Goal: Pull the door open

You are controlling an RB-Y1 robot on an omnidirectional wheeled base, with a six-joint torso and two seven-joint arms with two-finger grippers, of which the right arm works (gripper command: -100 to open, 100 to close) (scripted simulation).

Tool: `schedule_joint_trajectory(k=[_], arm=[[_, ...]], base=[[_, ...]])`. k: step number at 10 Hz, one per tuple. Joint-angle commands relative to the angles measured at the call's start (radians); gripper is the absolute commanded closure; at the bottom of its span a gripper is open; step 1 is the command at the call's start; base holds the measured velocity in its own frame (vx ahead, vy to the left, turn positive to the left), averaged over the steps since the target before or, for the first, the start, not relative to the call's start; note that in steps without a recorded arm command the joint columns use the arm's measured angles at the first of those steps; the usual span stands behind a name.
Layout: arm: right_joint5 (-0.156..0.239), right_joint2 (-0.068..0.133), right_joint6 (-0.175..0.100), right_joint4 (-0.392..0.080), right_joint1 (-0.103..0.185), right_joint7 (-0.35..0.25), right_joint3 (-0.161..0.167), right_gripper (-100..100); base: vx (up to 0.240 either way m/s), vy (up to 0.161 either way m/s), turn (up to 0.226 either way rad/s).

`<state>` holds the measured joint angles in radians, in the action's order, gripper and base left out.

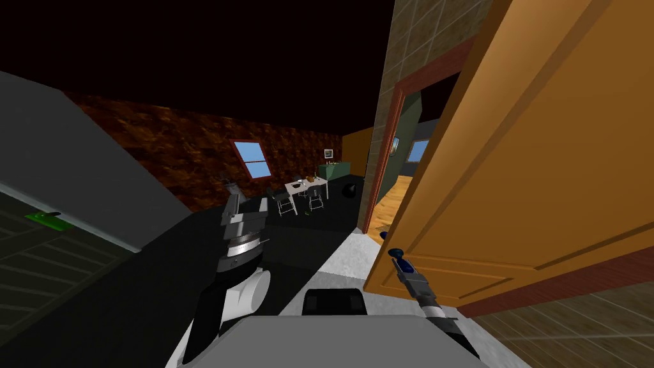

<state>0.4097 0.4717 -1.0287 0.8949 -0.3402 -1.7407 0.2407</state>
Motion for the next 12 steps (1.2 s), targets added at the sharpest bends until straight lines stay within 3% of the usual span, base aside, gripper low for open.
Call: schedule_joint_trajectory(k=[1, 4, 5, 12], arm=[[-0.002, 0.009, -0.02, -0.008, -0.006, -0.012, 0.013, 100], [-0.004, 0.03, -0.054, -0.024, -0.014, -0.033, 0.035, 100], [-0.004, 0.024, -0.044, -0.02, -0.012, -0.027, 0.032, 100], [-0.026, 0.051, -0.106, -0.069, -0.007, -0.069, 0.063, 100]], base=[[-0.207, -0.05, 0.126], [-0.22, -0.047, 0.136], [-0.095, -0.016, 0.026], [-0.195, -0.042, 0.126]])
